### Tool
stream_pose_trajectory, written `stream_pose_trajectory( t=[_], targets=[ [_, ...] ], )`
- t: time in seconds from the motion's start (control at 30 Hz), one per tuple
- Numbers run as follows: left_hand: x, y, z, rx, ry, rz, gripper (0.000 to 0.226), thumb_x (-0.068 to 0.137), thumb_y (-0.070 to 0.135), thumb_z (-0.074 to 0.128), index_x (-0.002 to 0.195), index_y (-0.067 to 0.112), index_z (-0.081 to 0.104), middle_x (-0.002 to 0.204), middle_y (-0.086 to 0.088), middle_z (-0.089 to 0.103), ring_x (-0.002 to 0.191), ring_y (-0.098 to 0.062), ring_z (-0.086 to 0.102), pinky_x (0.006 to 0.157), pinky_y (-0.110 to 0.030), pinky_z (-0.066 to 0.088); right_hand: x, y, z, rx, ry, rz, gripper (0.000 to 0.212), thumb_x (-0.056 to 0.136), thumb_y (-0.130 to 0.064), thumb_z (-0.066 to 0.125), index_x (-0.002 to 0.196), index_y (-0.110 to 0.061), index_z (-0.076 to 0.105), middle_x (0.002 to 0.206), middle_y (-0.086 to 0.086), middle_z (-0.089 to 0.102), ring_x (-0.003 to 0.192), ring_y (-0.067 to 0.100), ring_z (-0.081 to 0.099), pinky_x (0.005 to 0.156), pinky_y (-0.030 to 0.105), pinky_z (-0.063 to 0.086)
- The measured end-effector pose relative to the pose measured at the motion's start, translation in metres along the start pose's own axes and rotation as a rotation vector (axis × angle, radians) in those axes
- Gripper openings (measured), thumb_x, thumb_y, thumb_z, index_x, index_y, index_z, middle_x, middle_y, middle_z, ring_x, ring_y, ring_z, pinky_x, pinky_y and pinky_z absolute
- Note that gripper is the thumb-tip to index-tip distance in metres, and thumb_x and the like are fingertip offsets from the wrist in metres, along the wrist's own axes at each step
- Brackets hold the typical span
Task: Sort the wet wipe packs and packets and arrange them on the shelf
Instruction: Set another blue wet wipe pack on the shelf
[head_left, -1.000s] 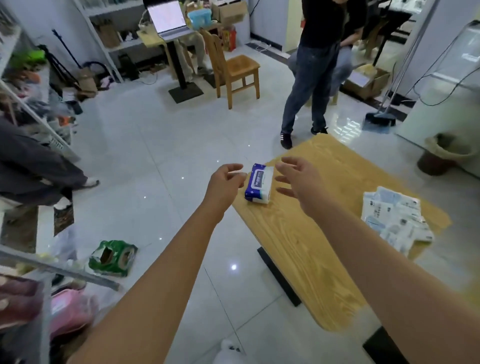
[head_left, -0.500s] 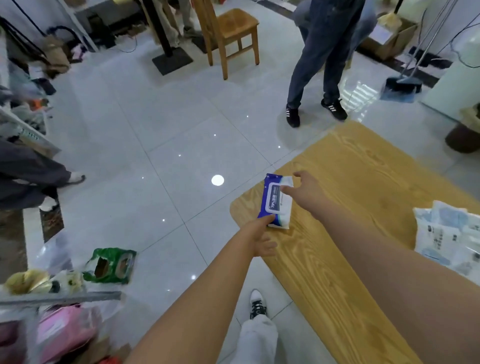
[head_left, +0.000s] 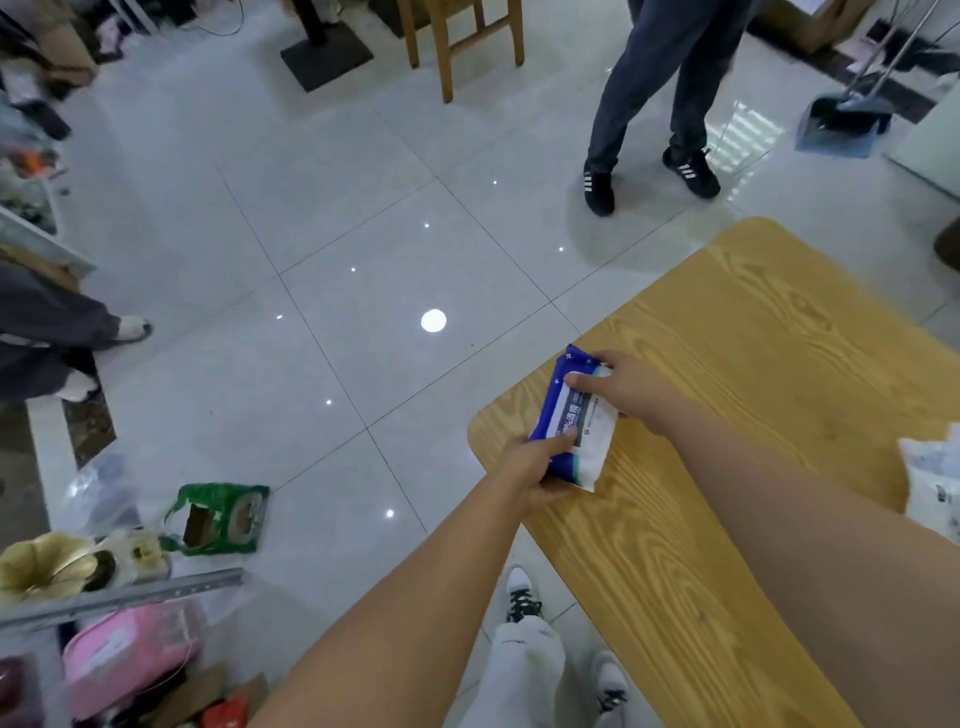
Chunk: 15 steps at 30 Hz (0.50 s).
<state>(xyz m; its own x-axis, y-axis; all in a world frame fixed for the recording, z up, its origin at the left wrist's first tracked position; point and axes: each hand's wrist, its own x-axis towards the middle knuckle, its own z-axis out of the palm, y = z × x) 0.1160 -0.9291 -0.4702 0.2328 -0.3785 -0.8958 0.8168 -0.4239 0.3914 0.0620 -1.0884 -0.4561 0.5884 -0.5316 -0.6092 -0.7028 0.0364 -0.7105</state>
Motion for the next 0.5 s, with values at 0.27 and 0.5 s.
stream_pose_trajectory(
  t=[0.27, 0.5],
  targets=[
    [-0.093, 0.042, -0.014, 0.001, 0.072, 0.441, 0.066, 0.074, 0.021, 0.086, 0.128, 0.022, 0.048, 0.124, -0.007, 0.062, 0.108, -0.027, 0.066, 0.086, -0.044, 0.059, -0.079, -0.079, -0.028, 0.23, -0.022, -0.238, 0.041, 0.084, -0.033, 0.076, 0.117, -0.013, 0.063, 0.104, 0.006, 0.073, 0.084, 0.017, 0.072, 0.058, 0.021, 0.056],
    [-0.248, 0.041, -0.066, -0.03, 0.327, 0.78, 0.065, 0.076, 0.026, 0.084, 0.129, 0.021, 0.047, 0.117, 0.002, 0.062, 0.099, -0.014, 0.063, 0.07, -0.024, 0.053, -0.177, -0.178, 0.015, 0.226, -0.222, -0.49, 0.045, 0.085, -0.036, 0.073, 0.12, -0.014, 0.055, 0.109, 0.006, 0.068, 0.097, 0.022, 0.068, 0.076, 0.033, 0.06]
  ],
)
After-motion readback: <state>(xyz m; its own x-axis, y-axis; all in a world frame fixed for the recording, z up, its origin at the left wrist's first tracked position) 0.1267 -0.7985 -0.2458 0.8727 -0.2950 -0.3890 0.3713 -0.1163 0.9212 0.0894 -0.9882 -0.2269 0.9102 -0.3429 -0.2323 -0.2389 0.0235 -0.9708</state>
